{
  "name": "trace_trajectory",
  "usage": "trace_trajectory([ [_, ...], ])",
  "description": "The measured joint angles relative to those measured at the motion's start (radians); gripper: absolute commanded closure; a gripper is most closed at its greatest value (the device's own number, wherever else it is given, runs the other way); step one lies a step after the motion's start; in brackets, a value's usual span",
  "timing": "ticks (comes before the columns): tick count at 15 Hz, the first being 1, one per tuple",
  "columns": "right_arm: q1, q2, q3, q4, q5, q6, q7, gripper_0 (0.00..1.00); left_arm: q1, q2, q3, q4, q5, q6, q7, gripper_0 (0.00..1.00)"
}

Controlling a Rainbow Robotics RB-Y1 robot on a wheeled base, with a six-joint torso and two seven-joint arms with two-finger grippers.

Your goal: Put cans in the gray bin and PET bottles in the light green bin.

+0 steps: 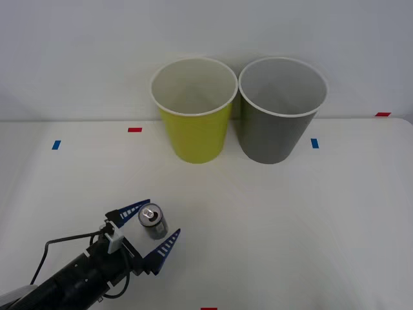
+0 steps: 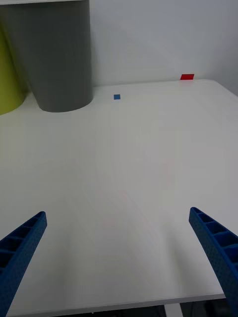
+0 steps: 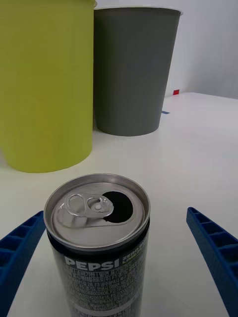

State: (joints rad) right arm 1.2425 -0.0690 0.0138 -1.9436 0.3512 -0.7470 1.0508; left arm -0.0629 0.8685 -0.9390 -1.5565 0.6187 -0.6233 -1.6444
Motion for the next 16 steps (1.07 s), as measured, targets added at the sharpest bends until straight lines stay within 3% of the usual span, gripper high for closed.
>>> trace_trajectory([
  [1,0.000,0.000,0.000,0.000,0.000,0.000,0.000,0.00,0.000,0.000,0.000,0.000,0.000,0.000,0.000,0.72],
  [2,0.000,0.000,0.000,0.000,0.000,0.000,0.000,0.00,-0.001,-0.001,0.000,0.000,-0.001,0.001,0.000,0.86],
  [3,0.000,0.000,0.000,0.000,0.000,0.000,0.000,0.00,-0.003,-0.002,0.000,0.000,-0.003,0.001,0.000,0.92],
  [16,0.000,0.000,0.000,0.000,0.000,0.000,0.000,0.00,-0.009,-0.011,0.000,-0.001,-0.021,0.001,0.002,0.99],
])
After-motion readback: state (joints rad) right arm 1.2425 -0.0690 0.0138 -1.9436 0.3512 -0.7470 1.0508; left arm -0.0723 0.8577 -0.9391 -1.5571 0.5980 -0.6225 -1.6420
